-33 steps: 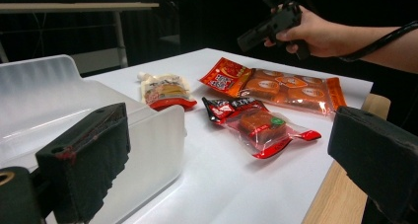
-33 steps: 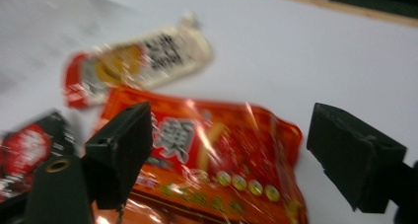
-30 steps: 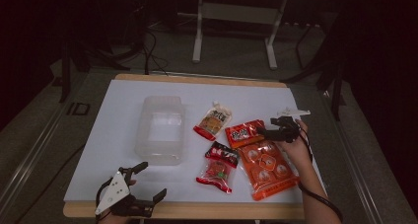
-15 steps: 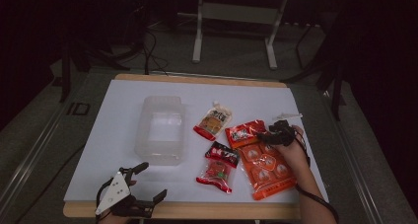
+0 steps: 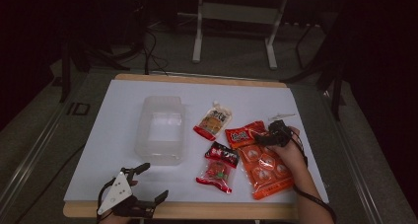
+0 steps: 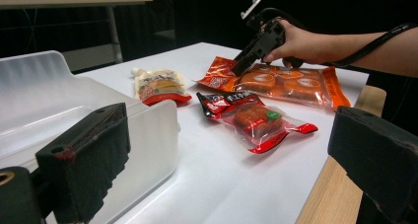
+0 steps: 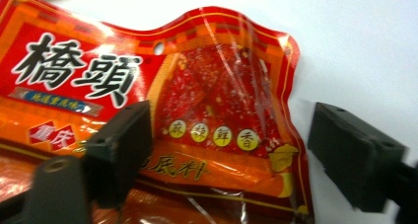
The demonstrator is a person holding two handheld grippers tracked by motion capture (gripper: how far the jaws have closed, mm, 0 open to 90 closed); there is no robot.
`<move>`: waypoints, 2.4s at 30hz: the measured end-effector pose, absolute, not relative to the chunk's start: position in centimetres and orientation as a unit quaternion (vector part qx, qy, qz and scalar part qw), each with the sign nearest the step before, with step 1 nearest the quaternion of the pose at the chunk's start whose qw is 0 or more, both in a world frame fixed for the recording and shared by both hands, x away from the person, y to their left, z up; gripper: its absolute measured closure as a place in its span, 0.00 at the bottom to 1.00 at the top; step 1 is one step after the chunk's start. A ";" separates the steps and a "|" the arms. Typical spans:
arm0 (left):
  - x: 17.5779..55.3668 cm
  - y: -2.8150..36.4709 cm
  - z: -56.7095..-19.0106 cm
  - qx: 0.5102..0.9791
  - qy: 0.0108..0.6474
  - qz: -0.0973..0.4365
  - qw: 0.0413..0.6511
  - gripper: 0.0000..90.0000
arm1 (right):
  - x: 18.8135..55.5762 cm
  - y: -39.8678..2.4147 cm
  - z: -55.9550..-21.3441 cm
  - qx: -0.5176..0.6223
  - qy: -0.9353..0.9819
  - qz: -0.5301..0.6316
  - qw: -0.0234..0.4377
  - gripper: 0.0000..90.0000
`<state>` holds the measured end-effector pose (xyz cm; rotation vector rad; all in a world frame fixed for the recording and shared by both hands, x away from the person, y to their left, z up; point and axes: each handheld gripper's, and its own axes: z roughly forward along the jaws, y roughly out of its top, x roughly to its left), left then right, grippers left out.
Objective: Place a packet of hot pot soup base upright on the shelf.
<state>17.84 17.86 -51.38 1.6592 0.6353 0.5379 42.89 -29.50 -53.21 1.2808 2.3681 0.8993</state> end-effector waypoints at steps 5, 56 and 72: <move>17.8 17.8 -51.4 0.716 0.273 0.231 0.599 0.03 | 42.3 -29.0 -52.9 0.435 0.831 0.312 0.154 0.47; 17.8 17.2 -51.4 0.718 0.270 0.228 0.600 0.03 | 35.0 -31.3 -41.9 0.387 0.772 0.454 0.220 0.98; 17.7 16.5 -51.3 0.720 0.264 0.221 0.602 0.03 | 29.9 -30.8 -37.7 0.322 0.758 0.505 0.259 0.99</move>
